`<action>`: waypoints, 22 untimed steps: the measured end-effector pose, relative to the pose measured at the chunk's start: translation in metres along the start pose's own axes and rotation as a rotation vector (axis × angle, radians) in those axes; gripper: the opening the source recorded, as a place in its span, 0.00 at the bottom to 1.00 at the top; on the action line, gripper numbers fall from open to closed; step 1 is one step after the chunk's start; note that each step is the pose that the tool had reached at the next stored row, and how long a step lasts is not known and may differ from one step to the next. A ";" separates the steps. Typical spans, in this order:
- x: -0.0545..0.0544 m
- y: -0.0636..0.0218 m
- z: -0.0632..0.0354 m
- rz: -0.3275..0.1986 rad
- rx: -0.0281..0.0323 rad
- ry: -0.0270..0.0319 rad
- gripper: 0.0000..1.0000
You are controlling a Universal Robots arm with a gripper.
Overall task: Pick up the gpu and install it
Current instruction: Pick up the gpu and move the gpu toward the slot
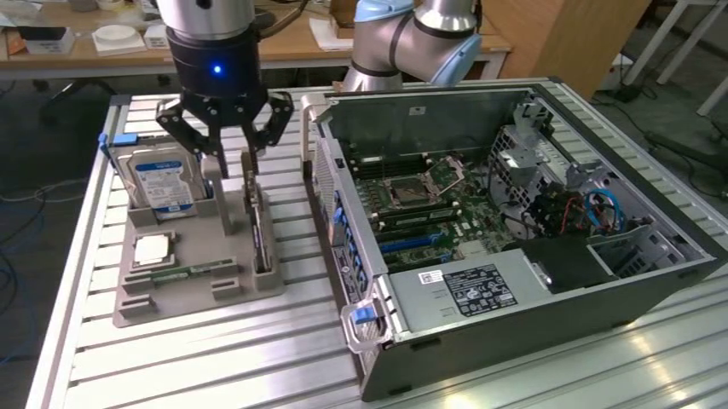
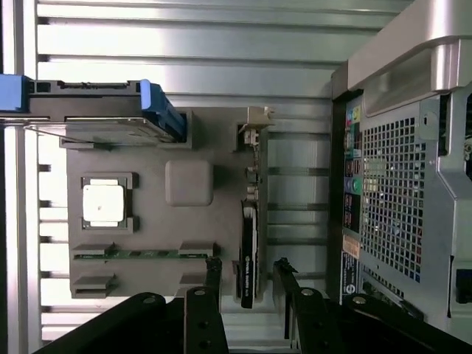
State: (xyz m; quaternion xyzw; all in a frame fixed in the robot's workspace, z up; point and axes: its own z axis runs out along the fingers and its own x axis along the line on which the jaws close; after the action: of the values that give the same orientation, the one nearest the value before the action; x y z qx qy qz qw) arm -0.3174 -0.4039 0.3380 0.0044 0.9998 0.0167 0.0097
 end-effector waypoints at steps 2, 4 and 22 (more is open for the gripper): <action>0.000 -0.0006 0.0036 0.007 0.0001 -0.0003 0.41; 0.000 -0.0011 0.0072 0.008 0.0002 -0.0002 0.41; 0.001 -0.0078 0.0392 -0.014 0.0004 0.0005 0.55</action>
State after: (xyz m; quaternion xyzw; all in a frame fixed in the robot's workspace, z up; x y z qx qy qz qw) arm -0.3173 -0.4104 0.2986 -0.0024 0.9998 0.0164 0.0095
